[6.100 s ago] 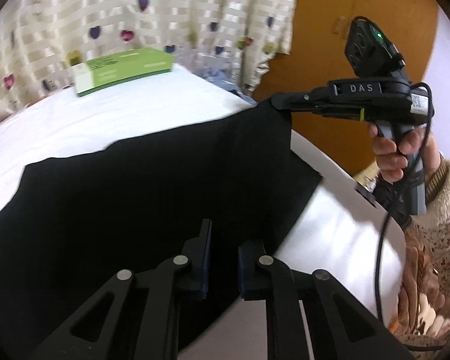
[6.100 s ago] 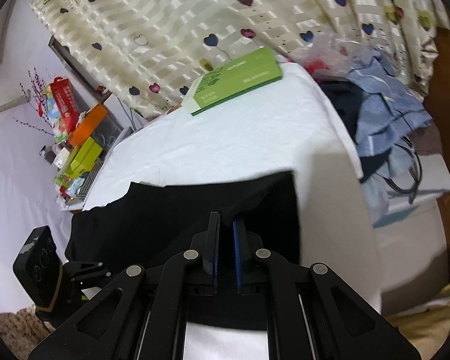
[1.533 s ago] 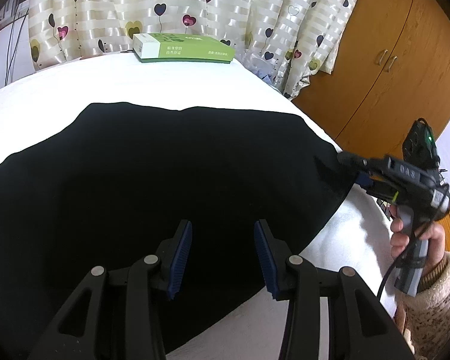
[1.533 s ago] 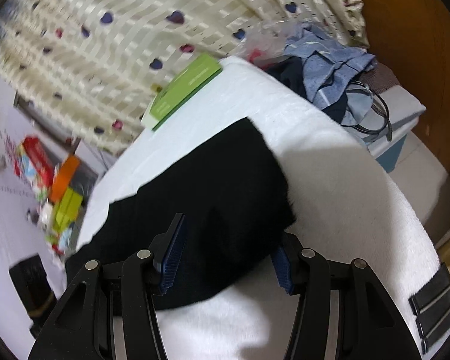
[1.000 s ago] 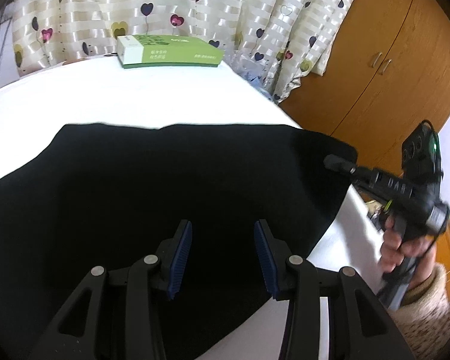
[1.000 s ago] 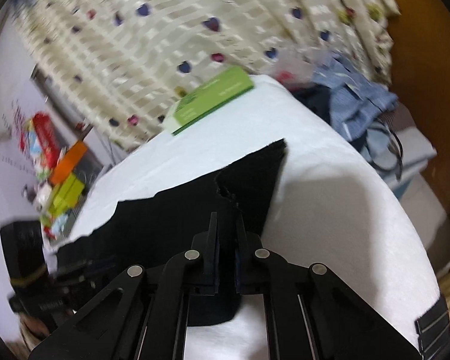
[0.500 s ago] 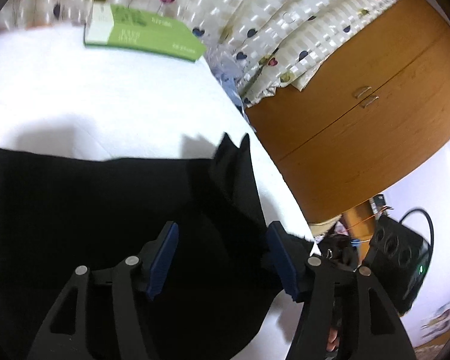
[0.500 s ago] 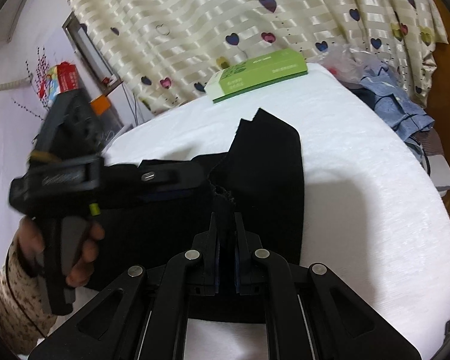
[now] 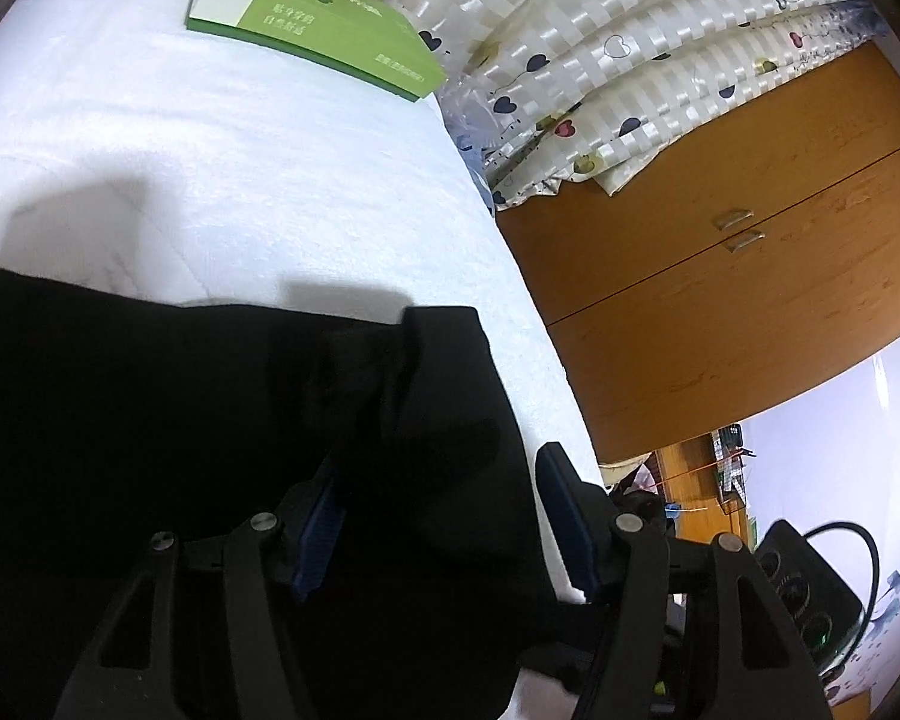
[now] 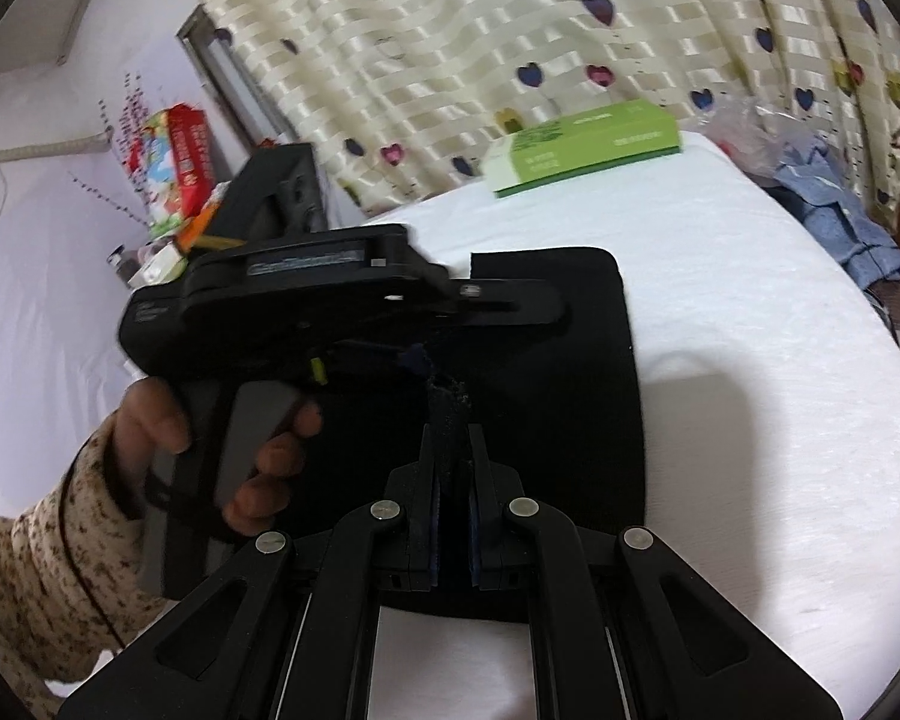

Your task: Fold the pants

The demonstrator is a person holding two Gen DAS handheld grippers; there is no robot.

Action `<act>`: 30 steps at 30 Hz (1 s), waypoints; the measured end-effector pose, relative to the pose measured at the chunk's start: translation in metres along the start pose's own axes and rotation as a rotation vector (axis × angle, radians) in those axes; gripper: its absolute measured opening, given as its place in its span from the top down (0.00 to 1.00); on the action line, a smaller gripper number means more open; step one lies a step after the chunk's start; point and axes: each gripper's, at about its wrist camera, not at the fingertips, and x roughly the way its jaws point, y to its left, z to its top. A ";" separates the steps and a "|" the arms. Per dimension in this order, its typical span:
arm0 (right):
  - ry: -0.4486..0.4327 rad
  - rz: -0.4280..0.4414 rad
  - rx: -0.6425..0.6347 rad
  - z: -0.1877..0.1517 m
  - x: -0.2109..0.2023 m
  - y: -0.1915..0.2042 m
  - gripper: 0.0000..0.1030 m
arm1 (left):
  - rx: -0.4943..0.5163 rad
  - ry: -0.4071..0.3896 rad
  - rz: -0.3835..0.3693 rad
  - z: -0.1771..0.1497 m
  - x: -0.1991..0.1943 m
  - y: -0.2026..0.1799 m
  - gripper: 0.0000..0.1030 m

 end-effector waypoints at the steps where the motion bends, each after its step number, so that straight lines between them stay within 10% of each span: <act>1: 0.000 0.007 -0.011 0.000 0.000 0.005 0.94 | 0.004 -0.003 0.009 0.000 -0.001 0.000 0.39; 13: 0.015 0.085 -0.040 0.003 0.021 0.044 0.94 | 0.006 -0.083 0.140 -0.001 -0.048 0.013 0.86; 30: 0.114 0.193 -0.078 -0.011 0.076 0.096 0.94 | 0.021 -0.170 0.275 -0.018 -0.119 0.061 0.88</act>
